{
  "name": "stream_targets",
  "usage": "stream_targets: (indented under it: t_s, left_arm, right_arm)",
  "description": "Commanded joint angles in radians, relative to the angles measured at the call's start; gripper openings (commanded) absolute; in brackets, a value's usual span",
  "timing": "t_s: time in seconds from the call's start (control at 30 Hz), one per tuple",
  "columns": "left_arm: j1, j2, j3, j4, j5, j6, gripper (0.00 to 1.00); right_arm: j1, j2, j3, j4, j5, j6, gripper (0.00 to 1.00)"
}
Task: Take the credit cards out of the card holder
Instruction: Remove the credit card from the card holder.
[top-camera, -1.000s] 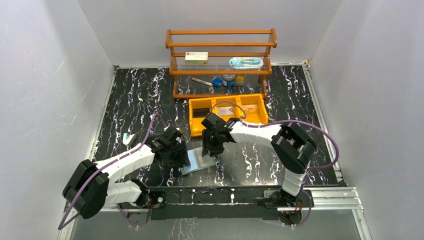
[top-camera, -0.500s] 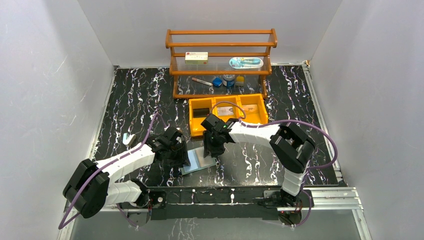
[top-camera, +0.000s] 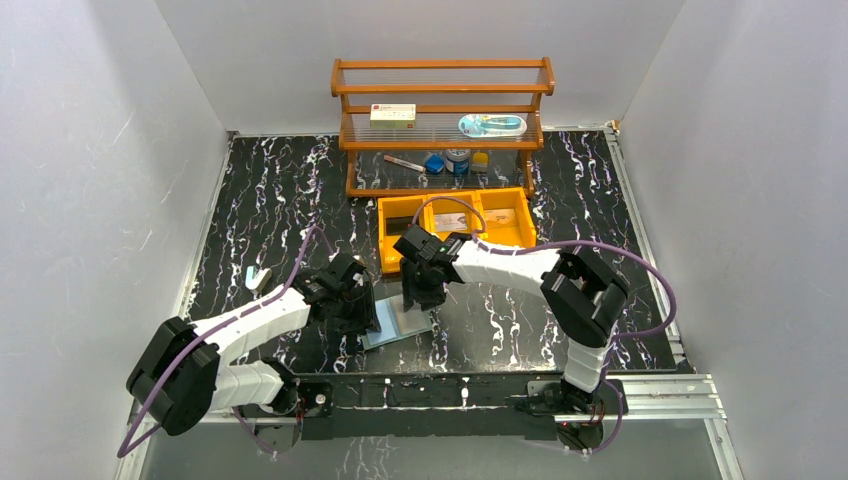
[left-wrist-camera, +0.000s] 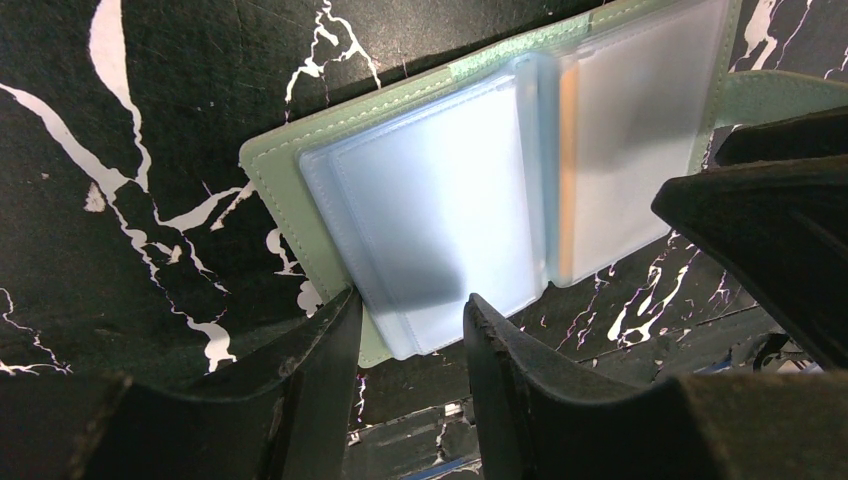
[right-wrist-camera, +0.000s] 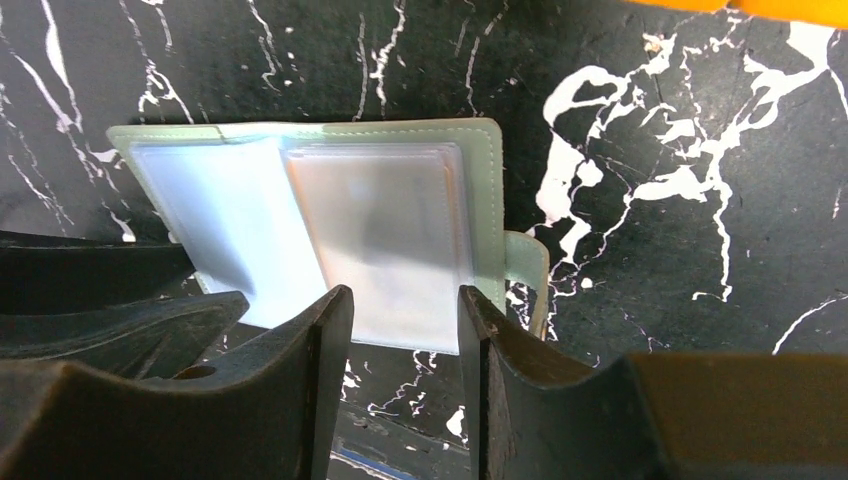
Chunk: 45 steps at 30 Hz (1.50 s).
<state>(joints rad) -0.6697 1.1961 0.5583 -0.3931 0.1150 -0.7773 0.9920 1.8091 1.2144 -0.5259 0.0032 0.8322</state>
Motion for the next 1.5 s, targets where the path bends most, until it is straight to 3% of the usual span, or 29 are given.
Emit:
stream_targets:
  t_s: [0.0, 0.4, 0.9, 1.2, 1.47]
  left_arm:
    - [0.001, 0.007, 0.028, -0.010, 0.010, 0.010, 0.40]
    - [0.001, 0.000, 0.031, -0.010, 0.014, 0.009, 0.40]
    - [0.001, 0.003, 0.030, -0.015, 0.009, 0.016, 0.40]
    - [0.001, -0.001, 0.030, -0.015, 0.009, 0.016, 0.40]
    - [0.001, 0.005, 0.038, -0.013, 0.014, 0.022, 0.39]
  right_arm:
    - [0.011, -0.006, 0.057, -0.040, 0.043, -0.019, 0.52]
    - [0.016, 0.047, 0.001, 0.031, -0.015, 0.001, 0.50]
    - [0.016, 0.008, 0.057, -0.033, 0.036, -0.034, 0.53]
    - [0.015, 0.029, 0.010, 0.039, -0.034, -0.018, 0.45]
    - [0.015, 0.008, 0.004, 0.090, -0.084, -0.004, 0.44]
